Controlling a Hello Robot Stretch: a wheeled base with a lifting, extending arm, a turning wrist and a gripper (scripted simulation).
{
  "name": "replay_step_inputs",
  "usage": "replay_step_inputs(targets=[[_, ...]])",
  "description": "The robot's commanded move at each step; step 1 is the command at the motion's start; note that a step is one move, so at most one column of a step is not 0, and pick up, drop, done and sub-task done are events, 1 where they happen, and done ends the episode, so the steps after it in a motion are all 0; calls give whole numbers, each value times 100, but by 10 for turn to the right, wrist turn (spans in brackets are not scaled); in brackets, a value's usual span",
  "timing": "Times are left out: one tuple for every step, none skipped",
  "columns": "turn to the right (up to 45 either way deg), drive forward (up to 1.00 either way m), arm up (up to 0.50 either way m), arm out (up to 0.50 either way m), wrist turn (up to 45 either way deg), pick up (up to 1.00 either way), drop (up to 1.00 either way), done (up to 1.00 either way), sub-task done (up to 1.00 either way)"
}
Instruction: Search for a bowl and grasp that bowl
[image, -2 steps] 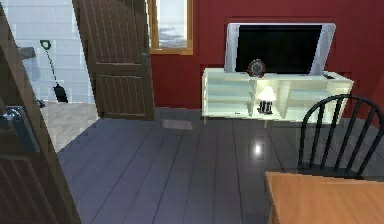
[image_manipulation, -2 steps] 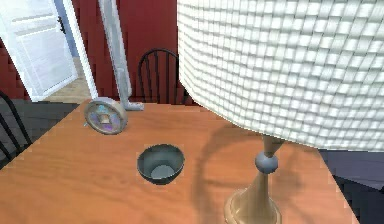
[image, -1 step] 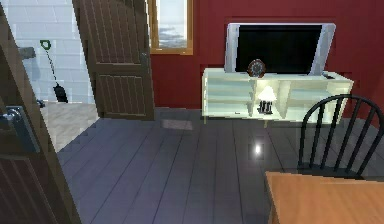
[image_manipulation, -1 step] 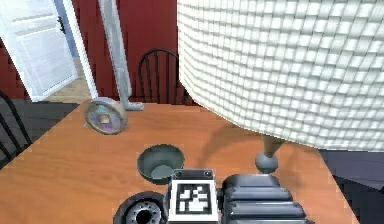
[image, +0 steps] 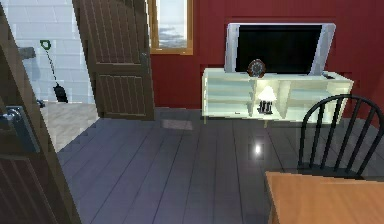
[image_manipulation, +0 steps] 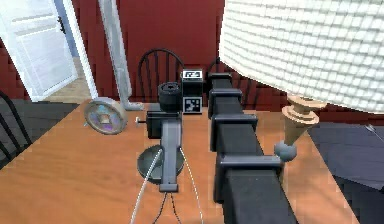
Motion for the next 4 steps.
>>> replay_step_inputs(targets=[[0, 0, 0, 0, 450, 0, 0, 0, 0], [0, 0, 0, 0, 450, 0, 0, 0, 0], [0, 0, 0, 0, 450, 0, 0, 0, 0], [0, 0, 0, 0, 240, 0, 0, 0, 0]])
